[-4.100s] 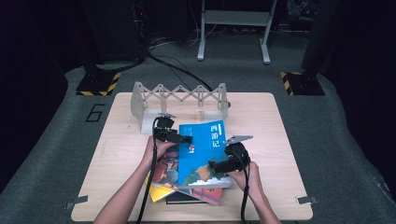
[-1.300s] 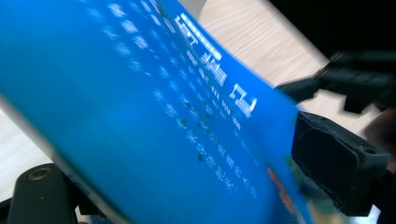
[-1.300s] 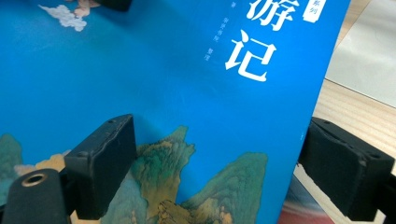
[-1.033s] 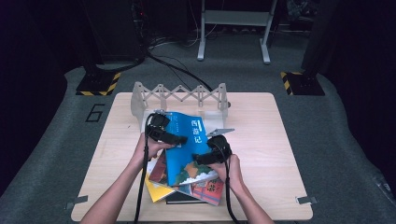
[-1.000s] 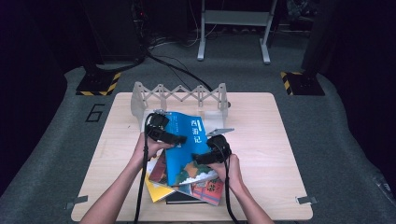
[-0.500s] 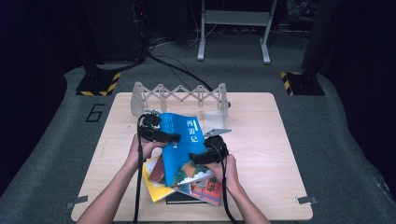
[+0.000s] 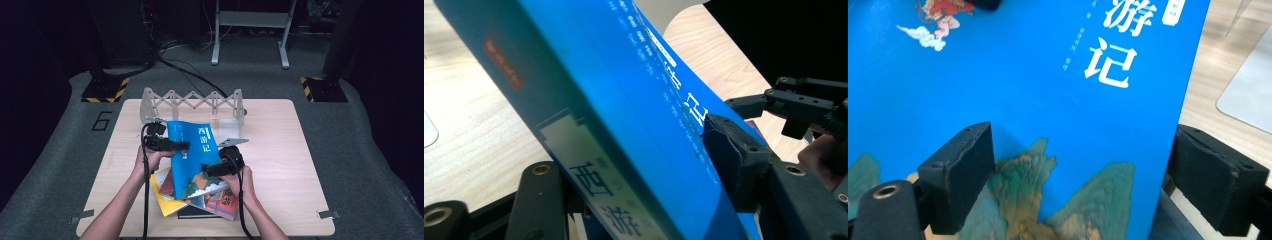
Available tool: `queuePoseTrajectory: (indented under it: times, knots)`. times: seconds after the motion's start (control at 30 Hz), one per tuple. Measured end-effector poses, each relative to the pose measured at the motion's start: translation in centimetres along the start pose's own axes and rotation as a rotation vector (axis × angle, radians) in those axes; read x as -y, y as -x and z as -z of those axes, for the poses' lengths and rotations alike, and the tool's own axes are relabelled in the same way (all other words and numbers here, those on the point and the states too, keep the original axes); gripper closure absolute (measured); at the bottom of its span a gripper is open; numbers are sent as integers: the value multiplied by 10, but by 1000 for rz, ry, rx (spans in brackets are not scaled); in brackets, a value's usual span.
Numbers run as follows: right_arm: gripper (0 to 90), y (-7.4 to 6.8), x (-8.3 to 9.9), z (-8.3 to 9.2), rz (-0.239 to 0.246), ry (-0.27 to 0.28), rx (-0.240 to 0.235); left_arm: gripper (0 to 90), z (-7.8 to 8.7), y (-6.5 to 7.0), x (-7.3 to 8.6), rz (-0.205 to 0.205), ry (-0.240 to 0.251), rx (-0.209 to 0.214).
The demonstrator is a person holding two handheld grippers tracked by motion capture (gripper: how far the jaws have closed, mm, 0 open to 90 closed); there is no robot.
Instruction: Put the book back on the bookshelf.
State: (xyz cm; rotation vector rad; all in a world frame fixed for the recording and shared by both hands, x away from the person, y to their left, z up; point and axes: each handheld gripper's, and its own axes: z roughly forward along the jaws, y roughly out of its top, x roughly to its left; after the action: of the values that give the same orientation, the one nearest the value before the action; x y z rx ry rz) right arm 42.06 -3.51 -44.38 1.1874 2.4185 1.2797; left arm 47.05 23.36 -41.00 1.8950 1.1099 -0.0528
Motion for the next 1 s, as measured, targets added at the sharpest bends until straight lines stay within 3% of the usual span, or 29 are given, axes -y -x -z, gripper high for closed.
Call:
queuePoseTrajectory:
  times: [0.07, 0.27, 0.37, 0.4, 0.43, 0.53, 0.6, 0.63, 0.8, 0.9, 0.93, 1.0]
  knots:
    - [134, 3, 4, 3, -1, 3, -20, 452, 2, 0, 0, 1, 13, -1]
    - [107, 17, 17, 31, 1, 66, 28, 490, 13, -2, 1, 5, 42, -1]
    - [122, 36, 25, 46, -57, 104, 41, 509, 19, -3, 0, 12, 43, 5]
    - [127, 53, 32, 55, -116, 123, 43, 519, 20, -3, -1, 16, 45, 4]
    - [127, 53, 32, 55, -116, 123, 43, 522, 21, -3, -1, 16, 46, 1]
    - [134, 77, 44, 62, -159, 132, 96, 531, 25, -2, -2, 16, 66, -3]
    - [139, 103, 59, 63, -235, 117, 139, 549, 28, -2, -2, 22, 88, -1]
    - [139, 103, 59, 63, -235, 117, 139, 549, 30, -2, -3, 32, 92, 5]
    - [142, 139, 88, 59, -325, 72, 205, 580, 42, 3, -8, 14, 127, -9]
    - [140, 145, 93, 59, -338, 70, 218, 587, 50, 6, -12, 8, 150, -21]
    - [134, 148, 97, 59, -338, 68, 247, 592, 53, 6, -13, -10, 150, -30]
    - [128, 149, 98, 59, -331, 65, 262, 595, 58, 7, -15, -13, 170, -43]
